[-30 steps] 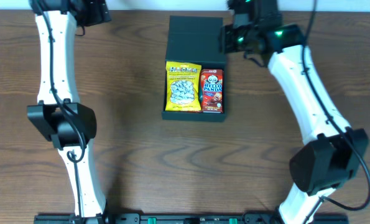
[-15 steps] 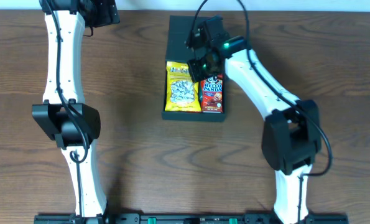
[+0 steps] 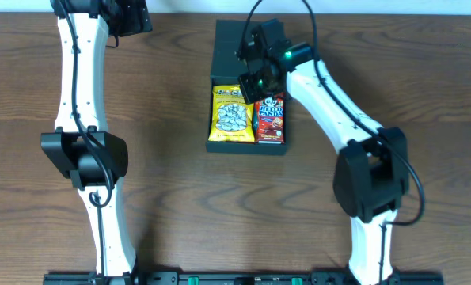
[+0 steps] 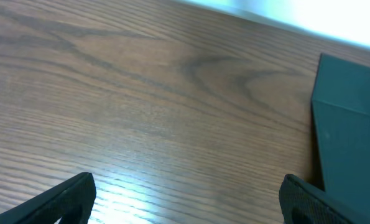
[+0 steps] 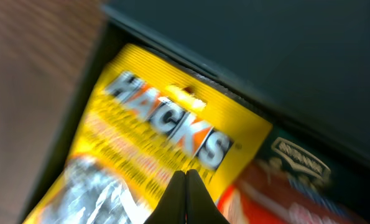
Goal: Pack container
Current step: 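Press the yellow bag down, open the right gripper and withdraw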
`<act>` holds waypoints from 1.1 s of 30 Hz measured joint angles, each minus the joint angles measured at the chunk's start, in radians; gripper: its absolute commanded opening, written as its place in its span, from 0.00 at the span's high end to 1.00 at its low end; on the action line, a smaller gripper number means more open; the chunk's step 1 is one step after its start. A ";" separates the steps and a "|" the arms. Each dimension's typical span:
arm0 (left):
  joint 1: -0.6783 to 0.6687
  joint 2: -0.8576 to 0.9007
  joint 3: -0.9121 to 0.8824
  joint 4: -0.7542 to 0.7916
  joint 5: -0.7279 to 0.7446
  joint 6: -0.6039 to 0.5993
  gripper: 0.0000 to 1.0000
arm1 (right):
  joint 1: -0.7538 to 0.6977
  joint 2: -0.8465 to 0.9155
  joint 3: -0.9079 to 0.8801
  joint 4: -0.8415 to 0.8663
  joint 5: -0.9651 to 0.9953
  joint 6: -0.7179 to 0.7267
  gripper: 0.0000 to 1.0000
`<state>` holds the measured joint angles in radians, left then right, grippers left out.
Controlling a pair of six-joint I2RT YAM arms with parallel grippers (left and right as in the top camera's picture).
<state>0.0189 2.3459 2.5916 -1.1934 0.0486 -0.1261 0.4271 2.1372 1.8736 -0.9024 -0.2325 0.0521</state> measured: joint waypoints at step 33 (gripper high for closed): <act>0.035 0.000 0.000 0.007 0.026 0.000 0.05 | 0.124 -0.148 -0.324 0.019 -0.060 -0.099 0.99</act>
<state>0.0544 2.3459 2.5916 -1.1862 0.0750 -0.1257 0.5510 1.9896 1.5494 -0.8837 -0.2924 -0.0467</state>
